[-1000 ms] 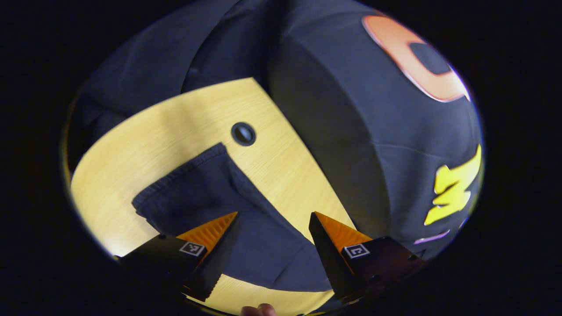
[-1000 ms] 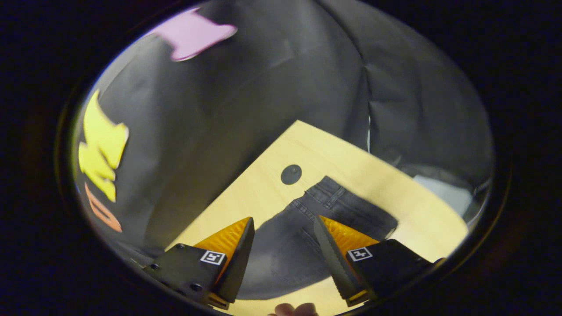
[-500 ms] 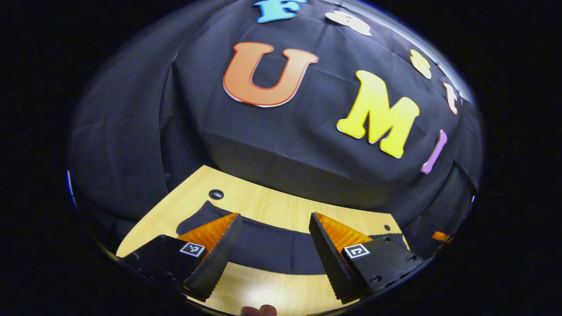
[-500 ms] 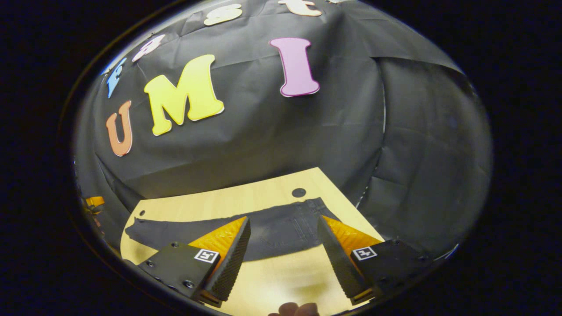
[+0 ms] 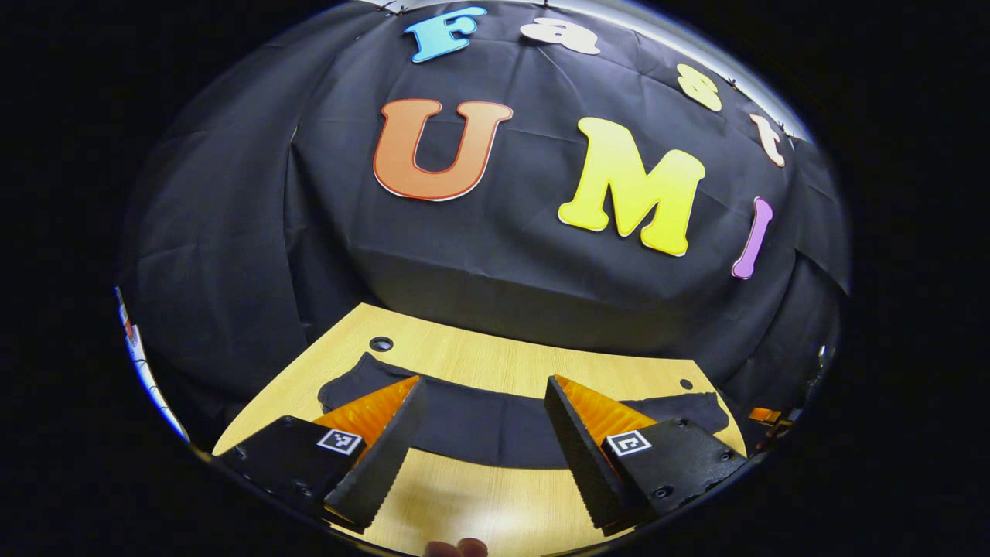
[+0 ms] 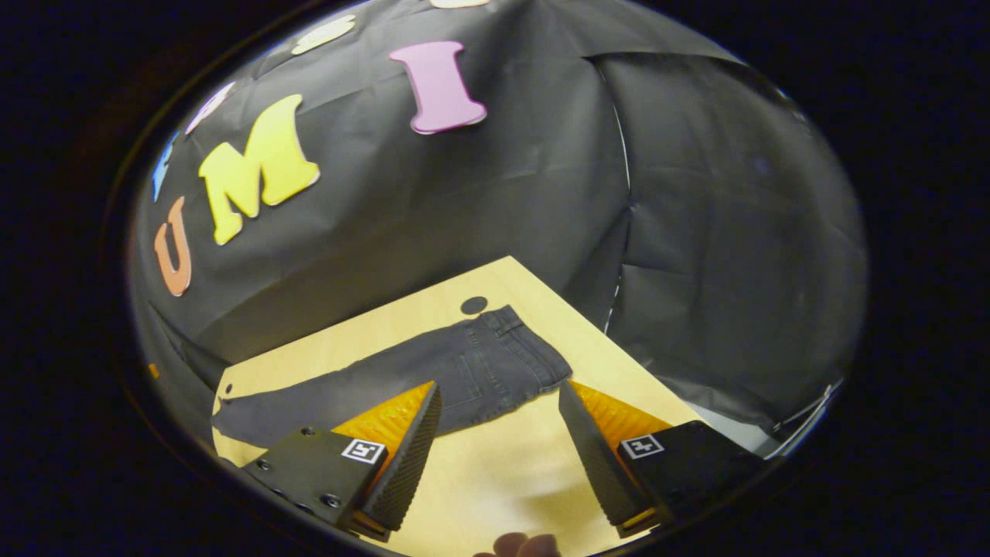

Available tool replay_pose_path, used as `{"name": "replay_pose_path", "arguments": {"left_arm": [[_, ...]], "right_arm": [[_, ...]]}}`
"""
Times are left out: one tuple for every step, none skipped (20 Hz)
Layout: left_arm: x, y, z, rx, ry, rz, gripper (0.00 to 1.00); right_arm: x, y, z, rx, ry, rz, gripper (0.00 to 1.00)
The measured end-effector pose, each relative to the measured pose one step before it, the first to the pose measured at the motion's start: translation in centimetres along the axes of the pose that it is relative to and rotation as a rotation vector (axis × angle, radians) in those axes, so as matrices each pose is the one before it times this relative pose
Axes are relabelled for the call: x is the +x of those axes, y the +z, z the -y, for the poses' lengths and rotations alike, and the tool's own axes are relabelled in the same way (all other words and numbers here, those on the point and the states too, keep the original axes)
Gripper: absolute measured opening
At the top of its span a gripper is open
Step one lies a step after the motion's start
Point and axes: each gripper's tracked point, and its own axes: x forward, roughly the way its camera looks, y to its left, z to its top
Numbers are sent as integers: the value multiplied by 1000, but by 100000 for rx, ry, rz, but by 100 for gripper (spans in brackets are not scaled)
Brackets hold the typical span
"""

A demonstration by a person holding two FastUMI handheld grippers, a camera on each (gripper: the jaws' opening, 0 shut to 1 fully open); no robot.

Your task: Grasp the waist and the cuffs of the jeans and fold them to make the two legs overlap; first hold the waist and fold one-third of the jeans toward the cuffs, then hold the cuffs and fold the remaining one-third in the same direction to finish folding.

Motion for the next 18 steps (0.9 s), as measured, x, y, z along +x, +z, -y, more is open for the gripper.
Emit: {"name": "replay_pose_path", "arguments": {"left_arm": [[74,-55,17,484,1300,-600,99],[60,-204,167,-77,960,-834,99],[0,-159,293,-754,897,-663,99],[86,-237,324,-820,366,-453,99],[-203,-172,267,-55,718,-453,99],[-154,-363,-139,862,1171,-775,99],[-114,-355,-25,928,858,-992,99],[-188,-343,-208,536,1133,-1251,99],[-87,-246,-174,40,965,-995,99],[16,-175,-202,-837,715,-280,99],[103,-12,50,-952,256,-365,99],[103,-208,-46,-594,542,-883,99],[74,-283,-183,-594,507,-858,99],[133,-303,-69,-1050,119,-803,99],[60,-122,5,-1346,-64,-618,99],[121,-265,-176,-1301,-59,-518,99],[31,-206,-172,-830,26,-337,99],[113,-209,-283,-304,363,-370,99]], "right_arm": [[1670,22,759,1470,-715,-195,95],[1859,-206,777,626,-1187,-817,95],[1771,-364,813,-12,-1249,-1493,94],[1723,-345,1017,137,-929,-838,94],[1372,-174,498,-1170,-691,-1360,94],[1190,-170,497,-1639,-788,-777,94],[1158,-168,430,-1132,-442,-942,94],[1301,-192,-45,677,1355,-764,95],[945,-130,-241,917,1923,-885,95],[365,-368,-113,-511,1887,-1516,95],[-48,355,-41,-1377,1028,2413,95],[184,-421,-80,-1764,970,-1947,95],[38,3,-432,-1576,1716,-251,93],[224,-227,-10,-1407,125,-1772,81],[79,182,111,-460,-50,18,72],[-168,-172,-1038,3240,5687,-1667,72],[-195,53,-86,3672,-63,-1103,58],[-7,338,-1175,2272,1270,1103,45]]}}
